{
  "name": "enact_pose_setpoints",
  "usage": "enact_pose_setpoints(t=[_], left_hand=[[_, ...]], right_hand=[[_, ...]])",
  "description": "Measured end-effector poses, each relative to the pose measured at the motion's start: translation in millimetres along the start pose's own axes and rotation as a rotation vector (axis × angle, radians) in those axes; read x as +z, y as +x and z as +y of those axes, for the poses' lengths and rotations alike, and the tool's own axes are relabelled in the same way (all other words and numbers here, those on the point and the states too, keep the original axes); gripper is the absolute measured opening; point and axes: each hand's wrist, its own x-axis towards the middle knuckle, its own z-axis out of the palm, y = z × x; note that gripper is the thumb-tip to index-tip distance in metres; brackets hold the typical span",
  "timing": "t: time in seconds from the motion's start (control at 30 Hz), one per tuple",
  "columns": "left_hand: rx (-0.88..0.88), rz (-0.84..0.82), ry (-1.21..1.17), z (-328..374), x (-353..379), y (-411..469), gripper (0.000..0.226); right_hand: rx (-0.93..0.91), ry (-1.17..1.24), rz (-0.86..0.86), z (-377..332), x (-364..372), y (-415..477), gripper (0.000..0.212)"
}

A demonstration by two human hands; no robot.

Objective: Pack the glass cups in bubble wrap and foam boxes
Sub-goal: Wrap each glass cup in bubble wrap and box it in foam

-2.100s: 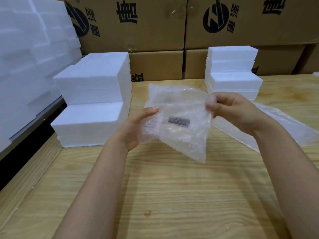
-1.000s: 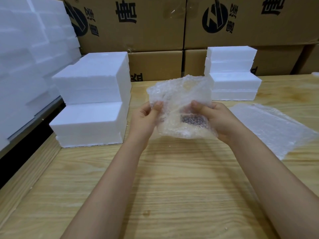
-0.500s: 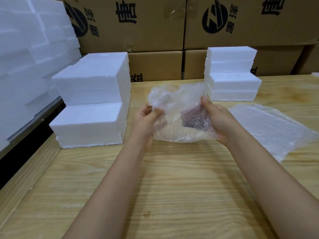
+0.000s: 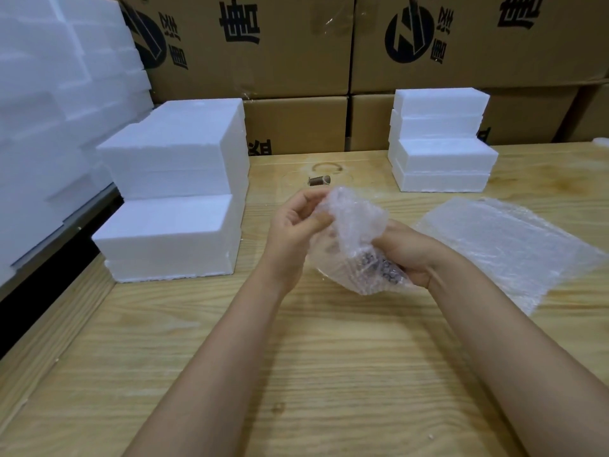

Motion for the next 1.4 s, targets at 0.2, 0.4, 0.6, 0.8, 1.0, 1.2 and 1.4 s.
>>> enact_pose_setpoints(t=[0.2,0.4,0.6,0.8,1.0,1.2,1.4], left_hand=[[-0.514,0.113,-0.068,1.5,-14.4,-1.2,0.061],[-0.584,-0.165,0.257,0.2,-1.4,0.1,0.044],[-0.467,-0.080,0.514,-0.5,1.5,-0.3,0.048],[-0.230,0.229,0.554,-10.5,3.7,-1.7,0.053],[-0.145,0.158,0.431,-17.8,10.8,-8.3,0.059],[-0.344,0.167,0.110,-37.5,20.5,-10.8,0.085],[-0.279,0.533,0.249,-39.7,20.7,-2.5,0.039]], right_hand=[[-0.117,-0.174,0.070,-5.1,5.9,-1.9,0.024],[-0.175,-0.443,0.191,-10.9,12.4,-0.2,0.021],[-0.129,-0.469,0.170,-17.8,16.2,-2.5,0.027],[0.144,-0.465,-0.001,-14.9,9.8,-1.8,0.039],[0.135,-0.317,0.197,-9.8,9.5,3.8,0.021],[0.083,-0.285,0.457,-0.1,20.3,11.2,0.012],[-0.070,-0.205,0.158,-6.0,30.1,5.3,0.017]])
